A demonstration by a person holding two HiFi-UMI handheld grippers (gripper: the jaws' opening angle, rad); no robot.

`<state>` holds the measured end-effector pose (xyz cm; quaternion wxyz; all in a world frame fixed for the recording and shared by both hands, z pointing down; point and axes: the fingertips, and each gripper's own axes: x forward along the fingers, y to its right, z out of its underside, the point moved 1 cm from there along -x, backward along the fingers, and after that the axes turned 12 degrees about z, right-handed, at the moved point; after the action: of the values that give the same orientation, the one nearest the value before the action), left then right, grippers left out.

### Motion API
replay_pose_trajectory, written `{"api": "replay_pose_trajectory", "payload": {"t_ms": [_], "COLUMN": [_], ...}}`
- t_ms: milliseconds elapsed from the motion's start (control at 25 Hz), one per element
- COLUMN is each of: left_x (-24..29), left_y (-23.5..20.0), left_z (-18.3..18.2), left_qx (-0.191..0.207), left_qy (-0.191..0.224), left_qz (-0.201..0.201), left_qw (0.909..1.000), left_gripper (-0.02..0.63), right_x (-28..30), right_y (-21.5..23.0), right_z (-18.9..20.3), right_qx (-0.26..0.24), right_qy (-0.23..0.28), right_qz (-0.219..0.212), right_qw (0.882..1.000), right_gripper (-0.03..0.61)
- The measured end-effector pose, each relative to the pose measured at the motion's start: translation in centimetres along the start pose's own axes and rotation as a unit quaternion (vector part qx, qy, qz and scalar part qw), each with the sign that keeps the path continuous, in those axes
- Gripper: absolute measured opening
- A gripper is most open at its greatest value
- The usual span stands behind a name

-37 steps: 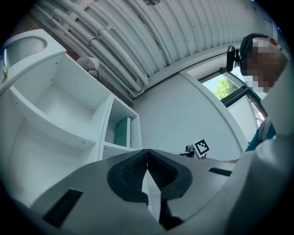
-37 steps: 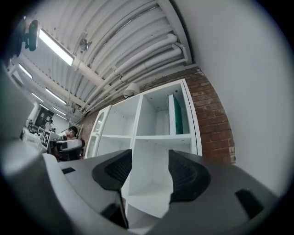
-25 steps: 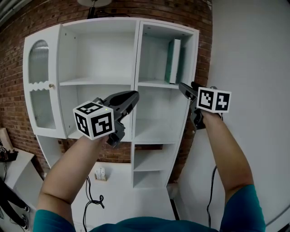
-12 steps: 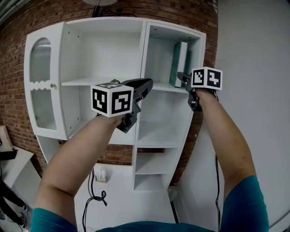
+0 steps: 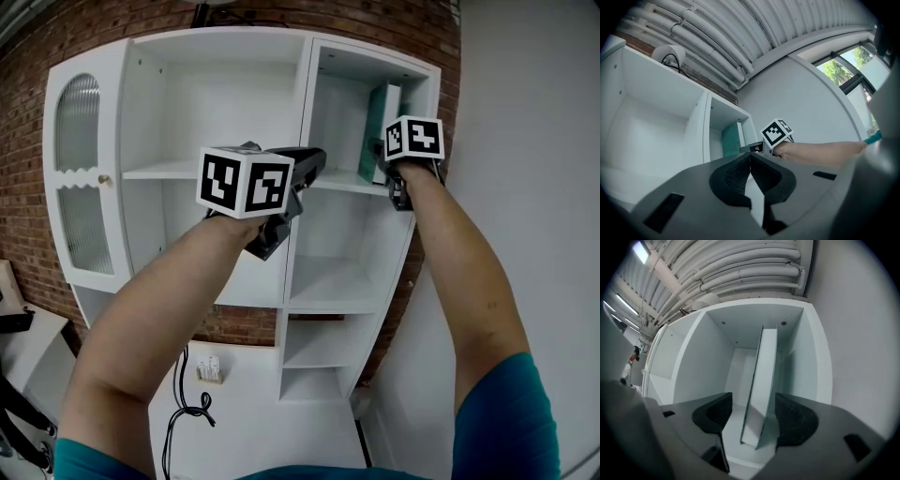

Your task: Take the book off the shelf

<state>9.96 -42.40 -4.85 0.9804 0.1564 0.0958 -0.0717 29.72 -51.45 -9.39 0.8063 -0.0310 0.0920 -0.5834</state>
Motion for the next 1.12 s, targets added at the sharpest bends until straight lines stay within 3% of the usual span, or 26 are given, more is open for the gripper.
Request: {"api": "replay_pose_trajectory", "payload": {"t_ms": [400,1120], "left_x": [-0.7,-1.1], "left_y": [-1.3,-3.3], "left_z": [-0.4,-0.4], "left_qx": [0.011,0.016], "left_qy": [0.0,0.018], "left_qz": [0.008,0.028], "left_qw": [0.9999,0.9993], "left_gripper": [0.017,0.017], "right_x": [4.6,9.4], "right_y": [0.6,1.4], "right_z": [1.2,-0.6], "right_qx": [0.0,0.023], "right_qy": [-0.032,-0.044], "right_qz": [0.024,0.069], "right_qw": [0.999,0.996], "right_gripper": [0.265,0.264]}}
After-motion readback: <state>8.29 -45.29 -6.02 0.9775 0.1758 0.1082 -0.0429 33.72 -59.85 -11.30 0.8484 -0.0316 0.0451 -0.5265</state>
